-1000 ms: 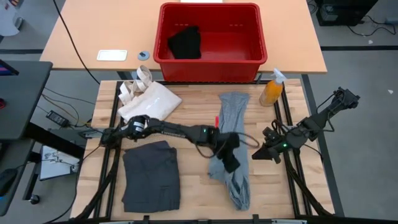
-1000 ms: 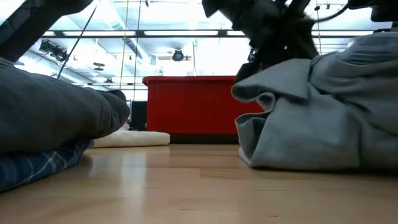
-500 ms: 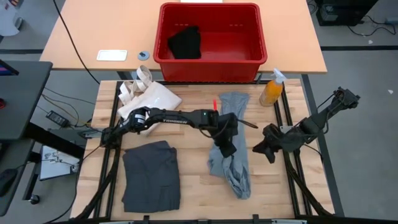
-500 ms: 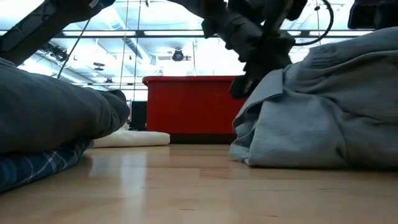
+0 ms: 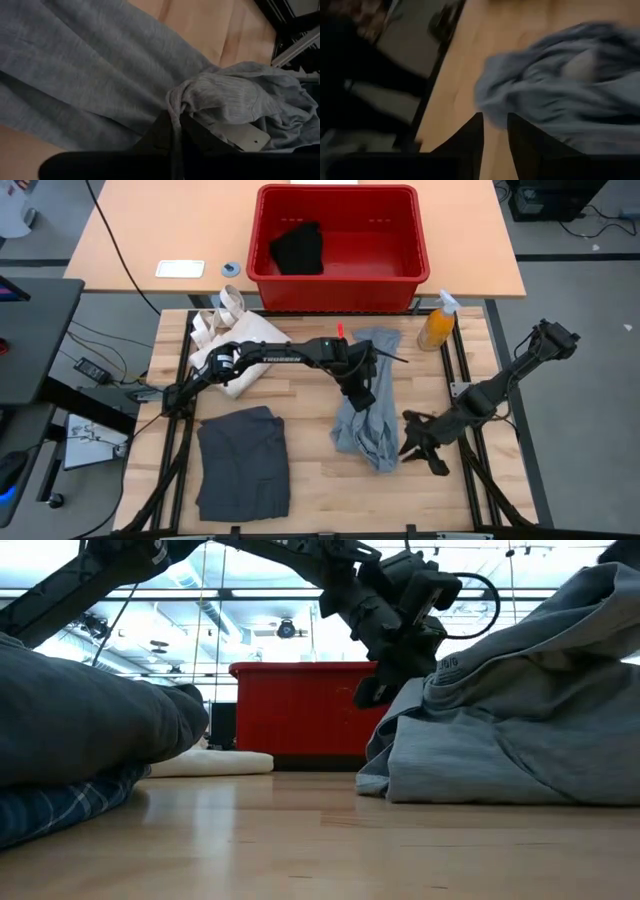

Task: Fold Laundry from Bin
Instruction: Fold the light gray t-shirt

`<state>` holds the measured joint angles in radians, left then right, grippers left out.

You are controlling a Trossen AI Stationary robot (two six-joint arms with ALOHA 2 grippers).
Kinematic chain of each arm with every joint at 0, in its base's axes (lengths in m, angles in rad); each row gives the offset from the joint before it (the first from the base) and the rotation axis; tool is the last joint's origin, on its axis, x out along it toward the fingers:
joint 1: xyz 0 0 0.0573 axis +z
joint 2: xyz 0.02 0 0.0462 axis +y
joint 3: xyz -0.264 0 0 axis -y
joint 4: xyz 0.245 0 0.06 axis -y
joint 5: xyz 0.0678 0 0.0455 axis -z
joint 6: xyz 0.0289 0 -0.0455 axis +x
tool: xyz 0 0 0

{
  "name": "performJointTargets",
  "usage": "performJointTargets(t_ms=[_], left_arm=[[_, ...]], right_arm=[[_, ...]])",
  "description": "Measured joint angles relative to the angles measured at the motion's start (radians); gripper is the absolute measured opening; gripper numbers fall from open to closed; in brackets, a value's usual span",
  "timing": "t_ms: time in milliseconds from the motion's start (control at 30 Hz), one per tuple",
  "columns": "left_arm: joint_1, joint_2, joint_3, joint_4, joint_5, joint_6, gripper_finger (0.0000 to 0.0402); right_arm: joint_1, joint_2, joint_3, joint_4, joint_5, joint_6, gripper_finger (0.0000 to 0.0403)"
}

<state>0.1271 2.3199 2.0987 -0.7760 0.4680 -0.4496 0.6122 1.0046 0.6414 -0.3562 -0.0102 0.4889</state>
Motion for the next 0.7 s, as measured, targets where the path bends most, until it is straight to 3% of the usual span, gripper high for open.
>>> performJointTargets(t_ms=[233,400,567,700], left_arm=[[-0.001,0.000,0.000,-0.012,0.001,0.000,0.0017],[0.000,0.000,0.000,-0.011,0.001,0.014,0.0017],[0.015,0.000,0.000,-0.011,0.000,0.012,0.0017],[0.029,0.000,0.000,-0.011,0.000,-0.006,0.0017]], right_arm=[[0.000,0.038,0.011,0.041,-0.106,0.010,0.0186],[0.010,0.038,0.012,0.048,-0.043,-0.034,0.0258],[0.073,0.075,0.012,0.063,0.135,-0.298,0.0259],[0.077,0.097,0.012,0.121,0.149,-0.386,0.0238]])
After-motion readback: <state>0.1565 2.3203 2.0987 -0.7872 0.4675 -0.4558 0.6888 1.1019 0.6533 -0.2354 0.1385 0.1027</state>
